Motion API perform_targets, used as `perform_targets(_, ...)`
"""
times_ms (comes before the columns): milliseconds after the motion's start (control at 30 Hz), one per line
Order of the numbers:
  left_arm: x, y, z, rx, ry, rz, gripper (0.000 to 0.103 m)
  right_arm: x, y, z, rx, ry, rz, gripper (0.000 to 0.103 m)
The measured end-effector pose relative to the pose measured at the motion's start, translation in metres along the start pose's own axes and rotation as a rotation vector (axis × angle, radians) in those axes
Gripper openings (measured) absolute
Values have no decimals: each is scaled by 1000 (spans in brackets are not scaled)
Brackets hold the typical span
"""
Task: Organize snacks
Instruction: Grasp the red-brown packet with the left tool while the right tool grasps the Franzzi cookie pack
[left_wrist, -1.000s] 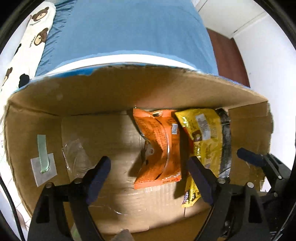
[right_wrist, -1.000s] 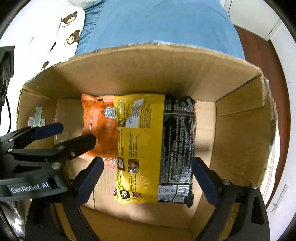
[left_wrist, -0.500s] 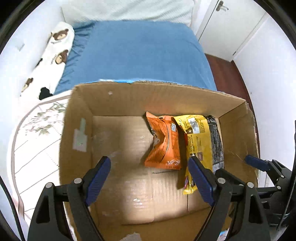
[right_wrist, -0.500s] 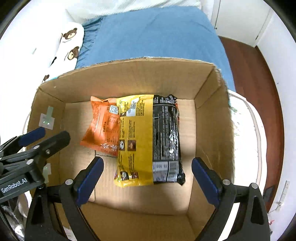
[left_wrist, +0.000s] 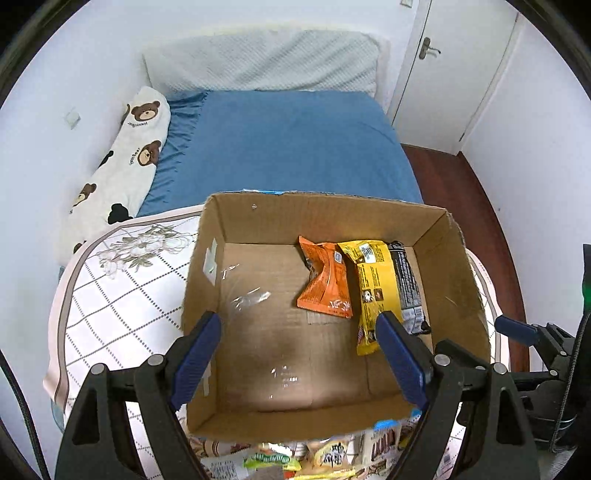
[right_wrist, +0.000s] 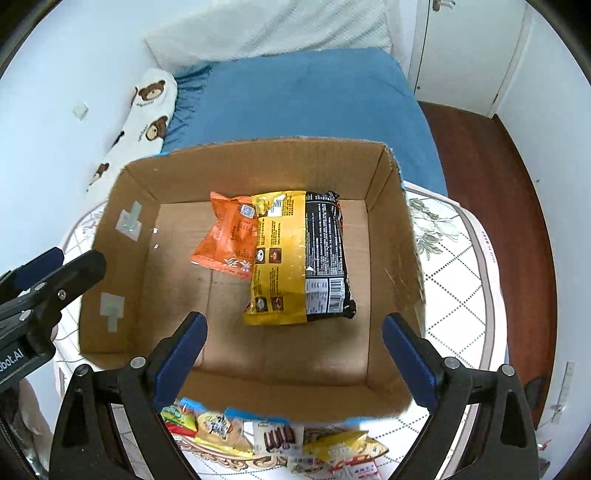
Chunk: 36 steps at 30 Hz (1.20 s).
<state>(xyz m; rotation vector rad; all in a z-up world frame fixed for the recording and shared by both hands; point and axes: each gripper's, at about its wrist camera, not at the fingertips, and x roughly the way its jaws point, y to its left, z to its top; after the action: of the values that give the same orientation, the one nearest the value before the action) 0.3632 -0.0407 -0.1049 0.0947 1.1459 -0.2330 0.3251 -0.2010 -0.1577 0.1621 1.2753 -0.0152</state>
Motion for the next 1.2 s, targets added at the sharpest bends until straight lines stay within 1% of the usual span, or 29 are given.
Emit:
perform_targets(133, -15, 3, -15, -7, -10, 5, 85, -20, 2, -21, 8, -23, 16, 98)
perform_targets(267, -29, 11, -46, -4, -19, 33, 85, -29, 4, -53, 11, -25, 26, 98)
perform_targets(333, -32, 18, -73, 6, -7, 64, 85, -28, 4, -76, 29, -14, 33, 98)
perform_targets(400, -30, 26, -99, 10, 17, 90, 85, -22, 4, -95, 48, 1, 53, 98)
perform_targets(433, -28, 30, -113, 13, 34, 100, 85, -16, 3, -110, 66, 17, 64, 98)
perform_targets(467, -24, 36, -129, 15, 60, 114, 85, -11, 2, -118, 76, 28, 68, 95)
perform_targets(500, -16, 43, -151, 12, 105, 131, 85, -6, 1, -127, 85, 41, 76, 88)
perform_targets(533, -9, 49, -167, 9, 142, 129, 85, 5, 1, -138, 98, 68, 90, 85)
perform_targets(567, 1, 56, -188, 0, 198, 123, 86, 12, 0, -145, 107, 84, 95, 76)
perform_targets(600, 9, 63, -204, -12, 238, 124, 85, 20, 0, -151, 114, 100, 98, 72)
perform_targets(633, 21, 70, -225, -27, 293, 125, 85, 28, -1, -157, 123, 118, 102, 72)
perform_targets(733, 57, 84, -274, -48, 454, 110, 85, 48, -3, -167, 134, 145, 92, 72)
perform_targets(800, 79, 91, -298, -78, 523, 107, 85, 63, 0, -170, 130, 164, 84, 72)
perform_targets(867, 101, 97, -315, -121, 579, 98, 85, 76, 1, -169, 130, 177, 71, 72)
perform_targets(900, 111, 100, -322, -150, 594, 85, 85, 82, 3, -169, 126, 184, 63, 72)
perform_targets(933, 119, 102, -326, -165, 597, 88, 78, 92, 5, -168, 122, 197, 52, 72)
perform_targets(967, 121, 103, -328, -171, 592, 98, 64, 98, 7, -167, 117, 204, 50, 72)
perform_targets(1000, 121, 103, -327, -177, 570, 101, 55, 106, 9, -167, 112, 215, 43, 72)
perform_targets(1067, 117, 102, -322, -183, 546, 97, 54, 119, 14, -165, 99, 234, 36, 72)
perform_targets(1100, 113, 102, -318, -180, 528, 101, 54, 127, 17, -166, 94, 248, 30, 70)
perform_targets(1133, 108, 100, -312, -171, 503, 111, 53, 130, 17, -166, 96, 255, 25, 66)
perform_targets(1167, 102, 99, -307, -167, 480, 113, 54, 132, 19, -169, 94, 260, 20, 63)
perform_targets(1200, 97, 98, -302, -166, 466, 112, 54, 132, 20, -170, 88, 258, 19, 63)
